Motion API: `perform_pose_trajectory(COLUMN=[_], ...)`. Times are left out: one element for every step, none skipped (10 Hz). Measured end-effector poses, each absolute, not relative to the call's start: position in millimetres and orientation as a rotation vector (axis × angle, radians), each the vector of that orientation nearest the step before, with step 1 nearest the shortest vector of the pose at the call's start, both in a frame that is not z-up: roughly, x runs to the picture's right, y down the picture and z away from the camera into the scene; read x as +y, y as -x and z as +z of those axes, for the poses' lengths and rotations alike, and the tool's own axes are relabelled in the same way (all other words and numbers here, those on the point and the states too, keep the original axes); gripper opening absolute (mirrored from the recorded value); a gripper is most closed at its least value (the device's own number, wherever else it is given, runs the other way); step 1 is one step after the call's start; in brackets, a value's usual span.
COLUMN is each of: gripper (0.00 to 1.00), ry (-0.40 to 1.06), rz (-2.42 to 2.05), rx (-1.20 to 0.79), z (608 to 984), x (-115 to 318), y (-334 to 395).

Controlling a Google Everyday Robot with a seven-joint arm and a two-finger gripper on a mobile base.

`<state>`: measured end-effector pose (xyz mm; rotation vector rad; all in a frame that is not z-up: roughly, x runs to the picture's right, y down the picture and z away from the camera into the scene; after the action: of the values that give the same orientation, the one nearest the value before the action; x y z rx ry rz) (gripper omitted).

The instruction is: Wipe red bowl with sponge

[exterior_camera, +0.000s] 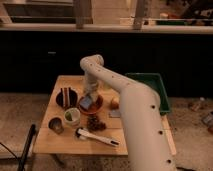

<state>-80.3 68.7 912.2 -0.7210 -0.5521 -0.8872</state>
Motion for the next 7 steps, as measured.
perform_pose_trajectory(gripper=[0.0,0.0,0.0,0.0,0.0,0.0,0.0], ry=[0.738,0.747,0.767,0.776,0.782,0.786,0.789], rz=[-0.887,-0.885,-0.876,-0.865,-0.854,-0.845,-0.836], rx=[-0.552,-0.55,-0.54,-0.53,-0.519,-0.508,-0.497], z=[908.5,906.6,901.2,897.3,894.8,892.8,891.9], x=[72.0,73.3,74.0,72.8,71.3,69.5,67.6], y=[73.9,68.8,52.1,39.8,32.8,28.4,25.0])
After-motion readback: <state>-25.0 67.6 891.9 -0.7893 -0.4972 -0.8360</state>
